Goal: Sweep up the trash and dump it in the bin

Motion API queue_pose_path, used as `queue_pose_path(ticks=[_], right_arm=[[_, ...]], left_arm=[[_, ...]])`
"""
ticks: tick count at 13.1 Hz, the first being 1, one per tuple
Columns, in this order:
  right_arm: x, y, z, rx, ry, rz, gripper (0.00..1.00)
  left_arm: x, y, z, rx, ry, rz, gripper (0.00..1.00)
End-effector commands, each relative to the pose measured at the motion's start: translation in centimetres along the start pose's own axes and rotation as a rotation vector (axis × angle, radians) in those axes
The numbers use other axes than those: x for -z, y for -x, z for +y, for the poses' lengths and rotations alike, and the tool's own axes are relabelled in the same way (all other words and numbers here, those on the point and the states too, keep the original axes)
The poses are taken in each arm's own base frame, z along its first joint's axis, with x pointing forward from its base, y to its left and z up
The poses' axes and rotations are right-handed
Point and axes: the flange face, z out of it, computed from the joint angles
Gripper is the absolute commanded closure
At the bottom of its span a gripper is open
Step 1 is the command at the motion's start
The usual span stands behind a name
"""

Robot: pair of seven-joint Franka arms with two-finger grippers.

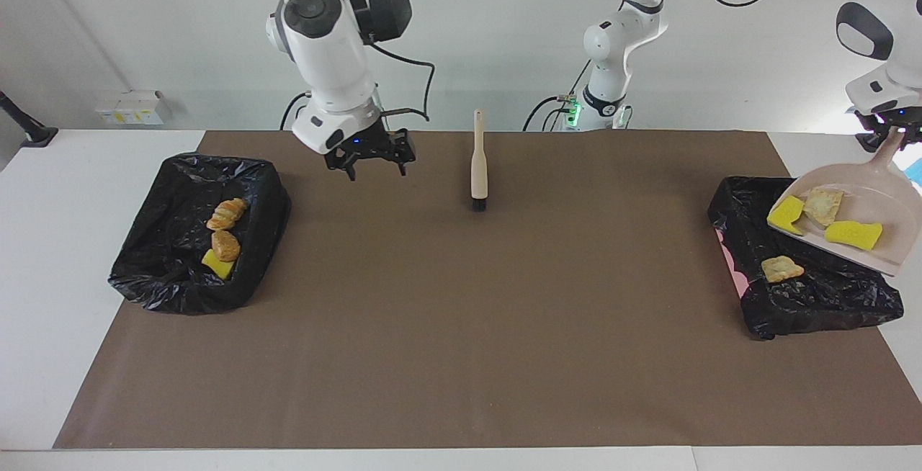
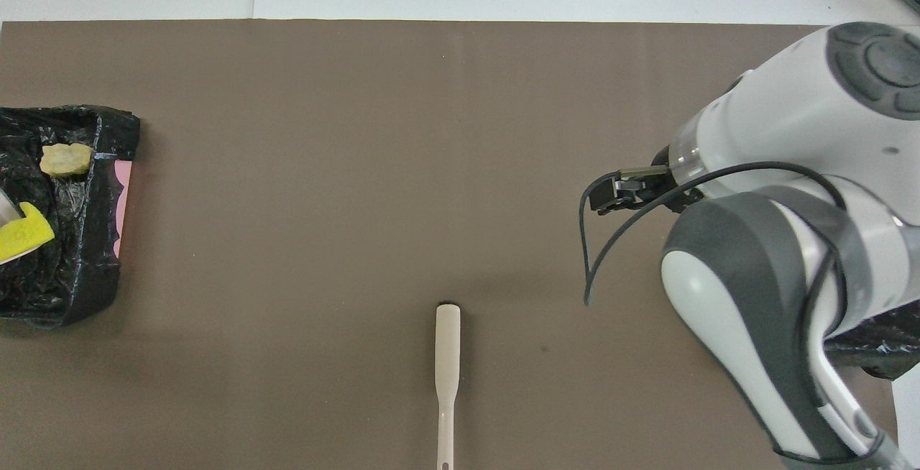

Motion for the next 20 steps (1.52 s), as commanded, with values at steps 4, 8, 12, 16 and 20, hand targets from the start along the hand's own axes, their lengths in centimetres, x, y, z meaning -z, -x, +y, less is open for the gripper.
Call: queue_pose_path(ticks=[4, 8, 12, 16, 20], right_arm=[[1.5, -1.3, 9.8, -0.028, 0.056, 0.015, 0.00], [2.3, -1.7, 13.7, 0.053, 0.095, 0.029, 0.00], [5.2, 0.4, 16.0, -0.018, 0.107, 0.065, 0.00], [8.0, 2.6, 16.3, -0.106, 0.088, 0.052, 0.00], [8.0, 3.8, 17.5, -0.127, 0.054, 0.014, 0.00]], left_arm=[[3.2, -1.7, -2.0, -0.241, -0.127, -0.159, 1.00], [6.3, -4.6, -4.4, -0.393, -0.217, -0.221, 1.00], [8.6, -6.3, -6.0, -0.498, -0.261, -0.241, 1.00], [10.9, -7.1, -6.2, -0.534, -0.285, -0.200, 1.00], [10.9, -7.2, -4.7, -0.445, -0.156, -0.007, 1.00]])
